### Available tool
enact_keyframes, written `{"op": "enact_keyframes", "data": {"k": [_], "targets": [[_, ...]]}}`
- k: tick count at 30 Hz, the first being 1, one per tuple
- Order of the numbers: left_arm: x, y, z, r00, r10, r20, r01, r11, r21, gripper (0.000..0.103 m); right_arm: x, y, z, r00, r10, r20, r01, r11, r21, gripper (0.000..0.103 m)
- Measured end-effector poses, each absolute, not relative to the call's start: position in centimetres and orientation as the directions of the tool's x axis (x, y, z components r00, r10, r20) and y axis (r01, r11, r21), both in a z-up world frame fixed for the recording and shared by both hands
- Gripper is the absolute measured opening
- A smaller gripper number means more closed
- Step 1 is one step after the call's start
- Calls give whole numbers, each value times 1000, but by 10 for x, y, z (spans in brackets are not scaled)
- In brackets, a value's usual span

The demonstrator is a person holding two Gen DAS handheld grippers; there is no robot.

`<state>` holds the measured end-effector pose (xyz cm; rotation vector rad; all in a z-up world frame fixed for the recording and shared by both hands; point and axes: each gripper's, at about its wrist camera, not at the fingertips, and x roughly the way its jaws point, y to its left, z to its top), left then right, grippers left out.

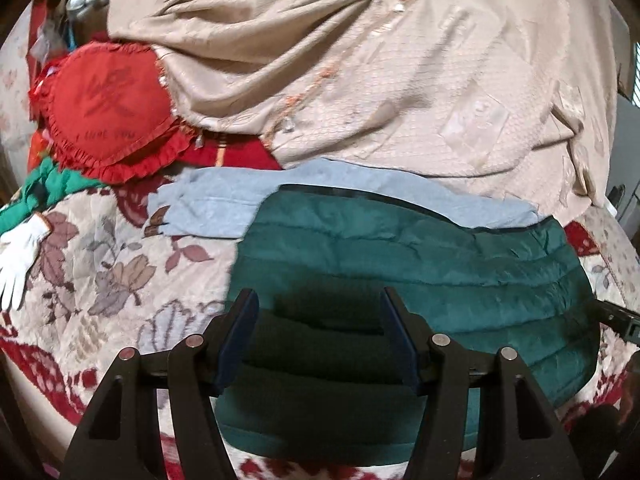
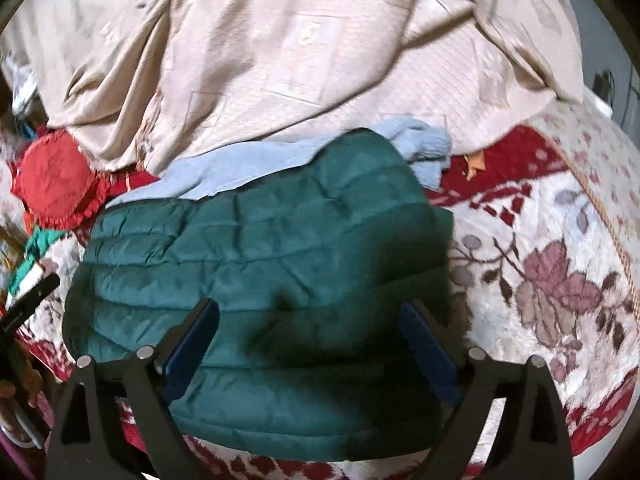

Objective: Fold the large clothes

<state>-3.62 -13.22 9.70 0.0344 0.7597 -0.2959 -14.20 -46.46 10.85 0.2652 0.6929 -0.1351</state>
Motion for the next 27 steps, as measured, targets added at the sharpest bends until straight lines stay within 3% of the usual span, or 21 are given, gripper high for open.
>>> {"op": "enact_keyframes", "data": {"k": [5, 27], "targets": [[-49, -162, 93, 701, -240, -671, 300, 953, -27, 44, -138, -435, 111, 769, -85, -633, 207, 971, 122, 97], [-86, -195, 86, 746, -206, -633, 289, 957, 29, 44, -146, -390, 99, 802, -128, -584, 232, 967, 107, 101]]}}
